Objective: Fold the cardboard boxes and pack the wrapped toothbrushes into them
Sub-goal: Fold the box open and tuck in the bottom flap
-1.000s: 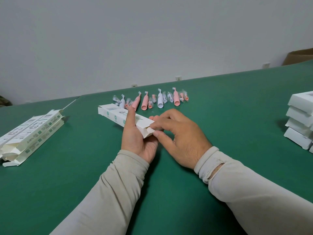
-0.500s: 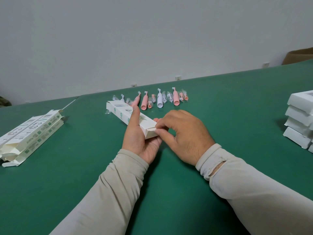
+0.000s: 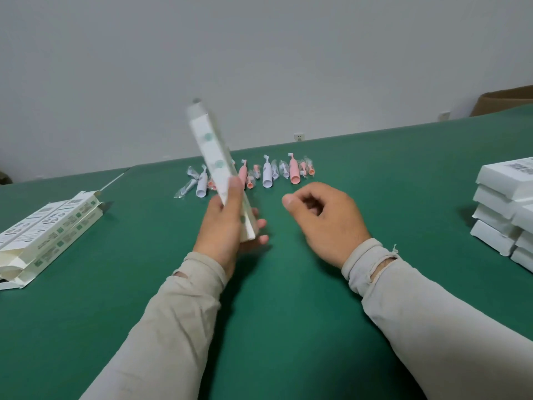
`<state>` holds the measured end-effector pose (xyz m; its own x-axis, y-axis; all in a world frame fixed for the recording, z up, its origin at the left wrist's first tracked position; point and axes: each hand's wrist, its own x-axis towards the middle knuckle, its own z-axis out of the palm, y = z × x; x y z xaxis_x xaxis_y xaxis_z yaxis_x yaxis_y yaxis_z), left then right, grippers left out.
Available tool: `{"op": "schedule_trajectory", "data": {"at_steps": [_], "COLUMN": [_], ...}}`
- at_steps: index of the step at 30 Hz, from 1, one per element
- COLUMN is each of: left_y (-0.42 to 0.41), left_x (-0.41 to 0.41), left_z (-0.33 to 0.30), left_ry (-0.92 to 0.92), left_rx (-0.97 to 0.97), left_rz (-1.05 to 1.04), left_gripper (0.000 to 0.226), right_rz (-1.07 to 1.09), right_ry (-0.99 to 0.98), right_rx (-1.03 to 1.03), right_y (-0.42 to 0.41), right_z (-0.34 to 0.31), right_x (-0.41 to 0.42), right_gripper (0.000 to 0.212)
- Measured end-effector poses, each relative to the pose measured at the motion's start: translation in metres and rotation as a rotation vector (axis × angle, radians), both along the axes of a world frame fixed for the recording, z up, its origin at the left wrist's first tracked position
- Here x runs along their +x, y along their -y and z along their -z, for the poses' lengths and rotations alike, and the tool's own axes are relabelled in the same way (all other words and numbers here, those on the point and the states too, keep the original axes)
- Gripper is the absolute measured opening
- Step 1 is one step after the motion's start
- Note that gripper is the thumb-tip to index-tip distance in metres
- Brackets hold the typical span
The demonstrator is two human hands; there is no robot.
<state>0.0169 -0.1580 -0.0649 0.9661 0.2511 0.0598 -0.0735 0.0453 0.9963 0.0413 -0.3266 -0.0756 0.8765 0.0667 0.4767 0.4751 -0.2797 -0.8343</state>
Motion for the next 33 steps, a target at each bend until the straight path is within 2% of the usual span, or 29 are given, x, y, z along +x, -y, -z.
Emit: {"op": "schedule_trajectory", "data": {"at_steps": [1, 3, 5, 9, 11, 14, 18, 23, 25, 29, 33], "left_y": [-0.008, -0.026, -0.038, -0.041, -0.039, -0.039, -0.041, -0.044, -0.051, -0.074, -0.082], "left_x": [0.000, 0.003, 0.004, 0.006, 0.005, 0.004, 0.005, 0.005, 0.009, 0.020, 0.028], "left_z": [0.002, 0.009, 0.013, 0.016, 0.016, 0.015, 0.015, 0.019, 0.017, 0.010, 0.018], "left_ry": [0.045, 0.117, 0.102, 0.107, 0.136, 0.143, 0.112, 0.103, 0.103, 0.052, 0.055], "left_rx": [0.271, 0.745, 0.954, 1.009, 1.021, 1.016, 1.034, 1.040, 1.081, 1.187, 1.110], "left_rz": [-0.107, -0.203, -0.217, -0.205, -0.201, -0.190, -0.169, -0.152, -0.194, -0.419, -0.537], "left_gripper": [0.074, 0.059, 0.049, 0.049, 0.050, 0.053, 0.055, 0.055, 0.053, 0.055, 0.056], "right_rz": [0.039, 0.112, 0.186, 0.197, 0.189, 0.156, 0.010, -0.054, -0.021, 0.209, 0.348], "right_ry": [-0.025, -0.040, 0.036, 0.342, 0.390, 0.281, 0.010, -0.060, -0.093, -0.237, -0.246], "right_rx": [0.066, 0.187, 0.208, -0.030, -0.136, -0.173, -0.012, 0.118, 0.167, 0.244, -0.042], "right_y": [0.002, 0.008, 0.013, 0.021, 0.022, 0.023, 0.029, 0.029, 0.028, 0.030, 0.029], "right_z": [0.000, -0.002, -0.008, -0.016, -0.015, -0.009, -0.003, 0.001, 0.005, 0.008, -0.001], "right_x": [0.004, 0.008, 0.007, 0.004, 0.005, 0.010, 0.018, 0.021, 0.023, 0.046, 0.093], "right_gripper": [0.017, 0.012, 0.012, 0.015, 0.017, 0.017, 0.023, 0.027, 0.024, 0.018, 0.025]}}
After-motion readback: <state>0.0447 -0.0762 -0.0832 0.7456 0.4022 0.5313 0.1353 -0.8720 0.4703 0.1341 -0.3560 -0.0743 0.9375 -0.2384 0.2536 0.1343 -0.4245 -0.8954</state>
